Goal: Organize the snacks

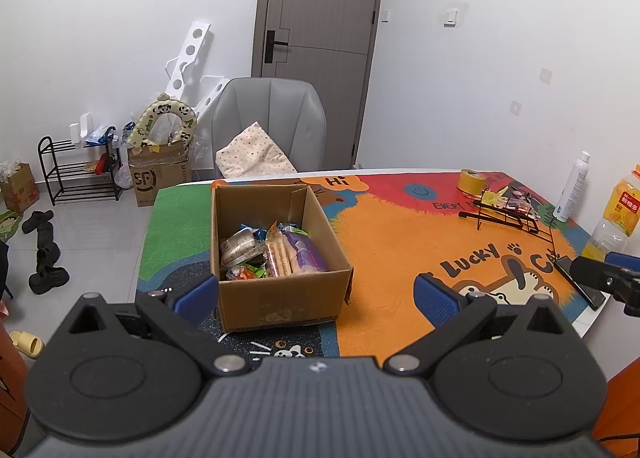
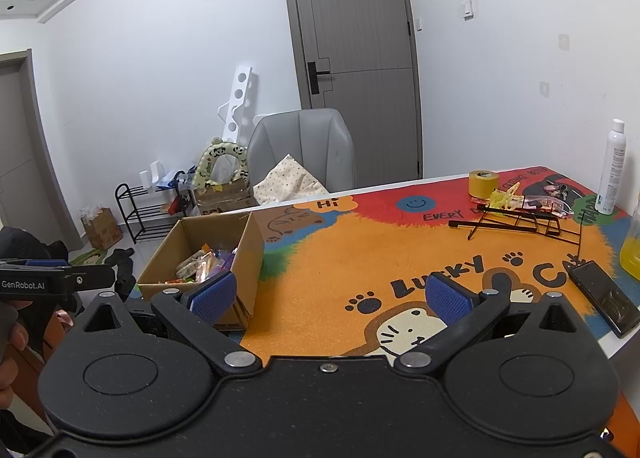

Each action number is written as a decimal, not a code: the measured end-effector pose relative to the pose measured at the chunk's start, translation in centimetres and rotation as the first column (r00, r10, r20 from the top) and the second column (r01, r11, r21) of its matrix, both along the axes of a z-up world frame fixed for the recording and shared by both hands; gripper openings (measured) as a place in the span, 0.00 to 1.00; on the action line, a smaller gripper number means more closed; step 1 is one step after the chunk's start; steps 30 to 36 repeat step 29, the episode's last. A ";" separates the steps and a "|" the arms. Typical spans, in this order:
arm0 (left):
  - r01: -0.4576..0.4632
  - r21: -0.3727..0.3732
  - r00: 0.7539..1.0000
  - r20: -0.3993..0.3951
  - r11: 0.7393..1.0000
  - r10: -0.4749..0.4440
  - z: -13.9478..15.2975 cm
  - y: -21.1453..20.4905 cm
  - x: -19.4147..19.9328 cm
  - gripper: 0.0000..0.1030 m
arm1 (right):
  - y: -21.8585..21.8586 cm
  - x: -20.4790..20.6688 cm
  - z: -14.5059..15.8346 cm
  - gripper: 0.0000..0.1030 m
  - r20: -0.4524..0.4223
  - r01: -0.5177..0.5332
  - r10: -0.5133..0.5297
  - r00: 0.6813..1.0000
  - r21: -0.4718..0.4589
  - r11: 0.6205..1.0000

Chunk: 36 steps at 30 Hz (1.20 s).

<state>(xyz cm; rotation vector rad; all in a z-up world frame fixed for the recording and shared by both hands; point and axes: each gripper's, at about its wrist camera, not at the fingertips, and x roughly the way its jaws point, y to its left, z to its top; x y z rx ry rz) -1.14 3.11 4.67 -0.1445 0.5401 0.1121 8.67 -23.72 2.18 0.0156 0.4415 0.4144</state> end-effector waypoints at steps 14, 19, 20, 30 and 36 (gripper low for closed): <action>0.004 0.000 1.000 -0.002 1.000 -0.004 -0.1 -0.2 0.0 1.00 | 0.0 0.0 0.1 1.00 -0.001 0.000 0.000 1.000 -0.001 1.000; 0.013 0.010 1.000 -0.007 1.000 -0.013 -0.3 -0.6 0.1 1.00 | 0.1 -0.1 0.0 1.00 -0.002 -0.001 0.001 1.000 -0.001 1.000; 0.013 0.015 1.000 -0.008 1.000 -0.013 -0.3 -0.6 0.0 1.00 | 0.1 -0.1 0.0 1.00 -0.002 -0.001 0.001 1.000 -0.001 1.000; 0.019 0.013 1.000 -0.012 1.000 -0.019 -0.2 -0.3 0.1 1.00 | 0.1 0.0 0.0 1.00 -0.002 -0.001 0.001 1.000 0.000 1.000; 0.019 0.013 1.000 -0.012 1.000 -0.019 -0.2 -0.3 0.1 1.00 | 0.1 0.0 0.0 1.00 -0.002 -0.001 0.001 1.000 0.000 1.000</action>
